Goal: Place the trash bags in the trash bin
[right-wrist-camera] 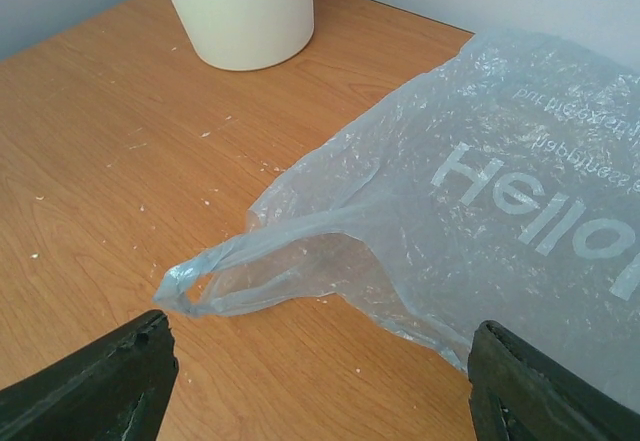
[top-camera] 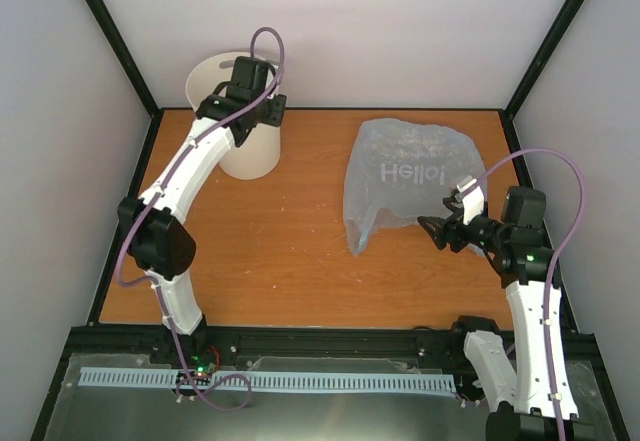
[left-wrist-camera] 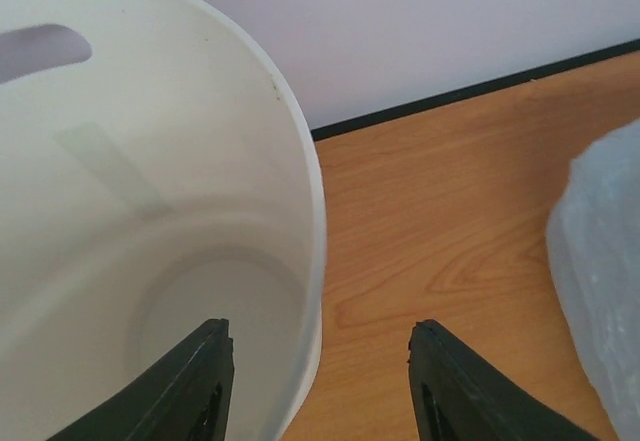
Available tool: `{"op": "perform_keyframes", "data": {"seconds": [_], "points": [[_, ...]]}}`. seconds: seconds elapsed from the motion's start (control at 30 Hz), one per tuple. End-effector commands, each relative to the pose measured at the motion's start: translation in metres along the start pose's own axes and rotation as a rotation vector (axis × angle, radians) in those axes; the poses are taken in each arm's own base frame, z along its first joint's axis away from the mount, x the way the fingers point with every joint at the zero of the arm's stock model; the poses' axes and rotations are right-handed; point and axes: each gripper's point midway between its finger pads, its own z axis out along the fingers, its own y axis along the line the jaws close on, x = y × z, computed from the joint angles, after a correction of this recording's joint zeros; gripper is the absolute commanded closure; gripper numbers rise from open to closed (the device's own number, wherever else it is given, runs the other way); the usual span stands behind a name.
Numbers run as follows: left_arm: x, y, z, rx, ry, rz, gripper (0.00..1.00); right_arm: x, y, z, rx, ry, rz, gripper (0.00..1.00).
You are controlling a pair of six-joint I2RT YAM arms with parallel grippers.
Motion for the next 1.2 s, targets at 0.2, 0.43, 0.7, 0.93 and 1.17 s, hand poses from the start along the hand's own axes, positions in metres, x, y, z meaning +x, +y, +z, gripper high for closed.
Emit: {"op": "perform_keyframes", "data": {"seconds": [0.2,0.43,0.7,0.93,1.17], "points": [[0.019,-0.002,-0.036,0.044,0.026,-0.018,0.58,0.001,-0.005,0.003,0.017,0.000,0.008,0.20],[0.010,0.011,-0.059,-0.032,-0.041,-0.030,0.40,-0.001,0.000,0.000,0.002,-0.013,-0.010,0.20],[-0.028,0.015,-0.054,-0.071,-0.105,0.065,0.23,0.000,0.001,0.002,-0.016,-0.008,-0.012,0.21],[-0.029,-0.004,-0.022,0.011,-0.033,0.112,0.32,0.001,0.000,0.005,-0.022,0.004,-0.001,0.23],[-0.020,-0.017,-0.016,0.081,-0.012,0.088,0.42,0.001,0.001,0.006,-0.033,0.007,-0.003,0.23]]}}
